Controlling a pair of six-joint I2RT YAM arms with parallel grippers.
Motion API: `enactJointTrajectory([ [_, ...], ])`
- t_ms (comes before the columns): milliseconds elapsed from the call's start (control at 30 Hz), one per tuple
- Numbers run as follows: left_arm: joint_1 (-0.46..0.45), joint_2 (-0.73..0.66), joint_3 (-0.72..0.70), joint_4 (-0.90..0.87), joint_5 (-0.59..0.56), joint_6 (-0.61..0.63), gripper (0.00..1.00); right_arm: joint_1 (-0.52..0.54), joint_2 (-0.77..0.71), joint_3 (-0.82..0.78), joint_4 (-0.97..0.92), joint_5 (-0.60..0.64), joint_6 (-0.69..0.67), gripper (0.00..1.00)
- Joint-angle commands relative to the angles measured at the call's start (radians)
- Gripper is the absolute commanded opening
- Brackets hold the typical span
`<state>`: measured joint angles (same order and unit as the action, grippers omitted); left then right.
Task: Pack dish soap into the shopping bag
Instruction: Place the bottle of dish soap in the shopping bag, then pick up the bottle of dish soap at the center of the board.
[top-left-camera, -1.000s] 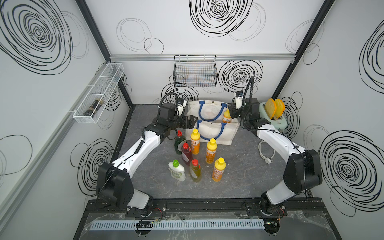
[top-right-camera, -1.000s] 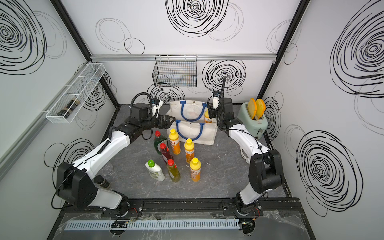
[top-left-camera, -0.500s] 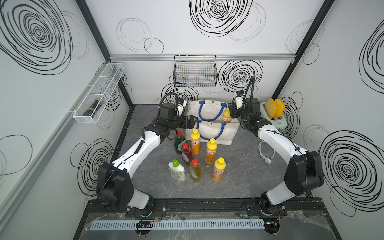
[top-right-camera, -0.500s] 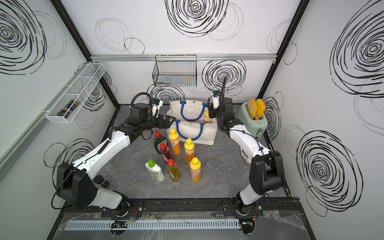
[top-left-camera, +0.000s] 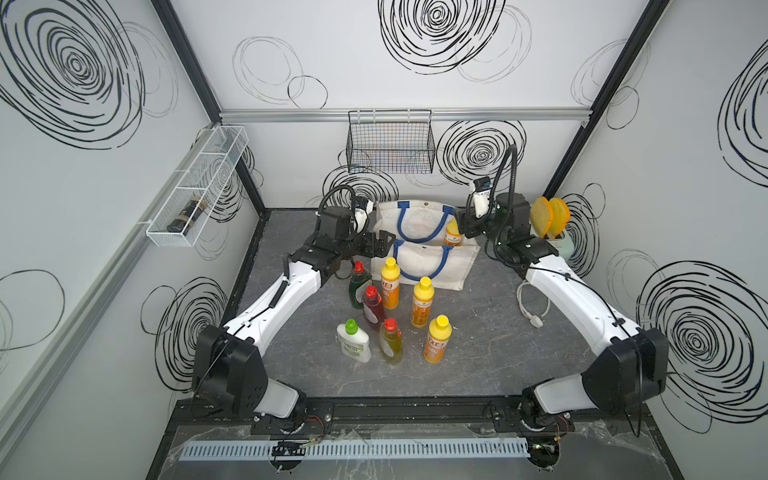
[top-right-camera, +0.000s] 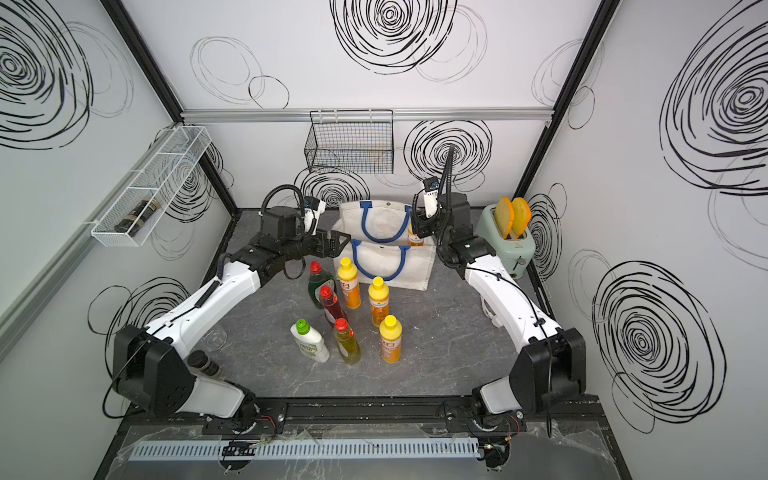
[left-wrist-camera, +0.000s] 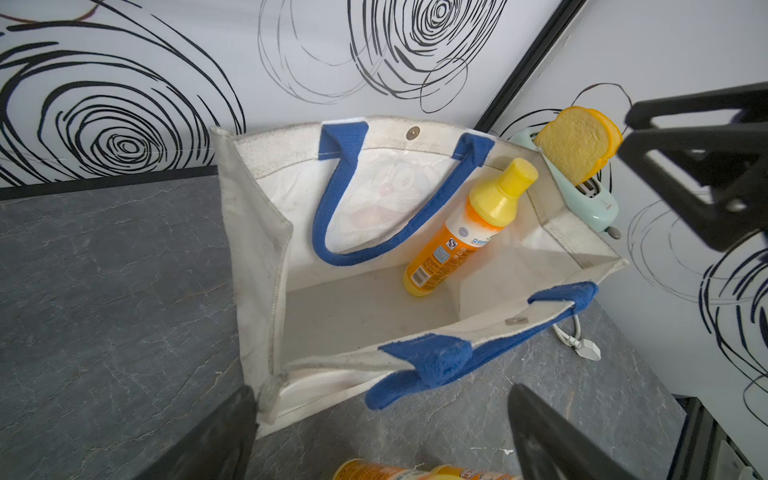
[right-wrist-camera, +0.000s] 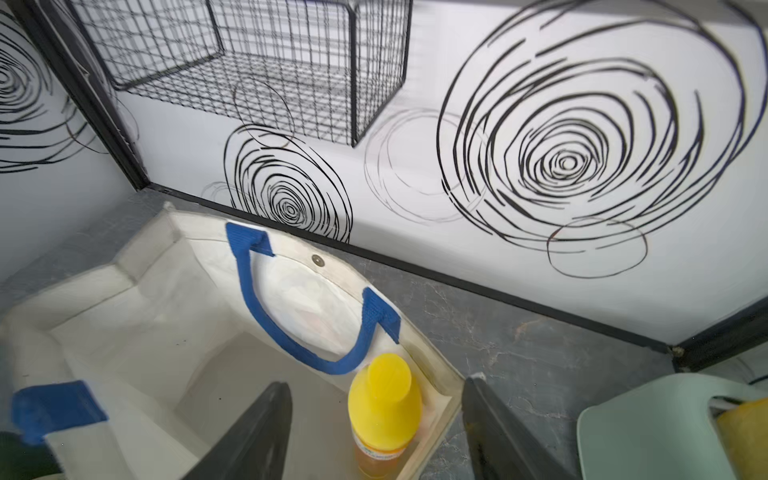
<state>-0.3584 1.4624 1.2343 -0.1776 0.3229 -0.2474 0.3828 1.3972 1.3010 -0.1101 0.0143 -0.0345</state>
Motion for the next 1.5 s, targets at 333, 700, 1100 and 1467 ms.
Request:
enactJointTrajectory([
  [333,-0.120,-0.032,0.081,-0.068,-0.049,0.064,0.96,0.176,-0.243,-0.066,-0.187,0.025,-0.007,0.95],
  [700,-0.025,-0.006,0.192,-0.071,-0.074,0.068,0.96,0.246,-0.372,-0.152,-0.230,-0.075,-0.023,0.97],
  [1100,0.030,-0.037,0.030,0.036,0.044,-0.013,0.96,0.452,-0.522,-0.405,-0.115,-0.079,-0.009,0.98],
  [1467,-0.008,-0.070,0.016,0.020,-0.055,0.030,0.96,0.616,-0.562,-0.520,-0.056,0.017,0.015,0.99],
])
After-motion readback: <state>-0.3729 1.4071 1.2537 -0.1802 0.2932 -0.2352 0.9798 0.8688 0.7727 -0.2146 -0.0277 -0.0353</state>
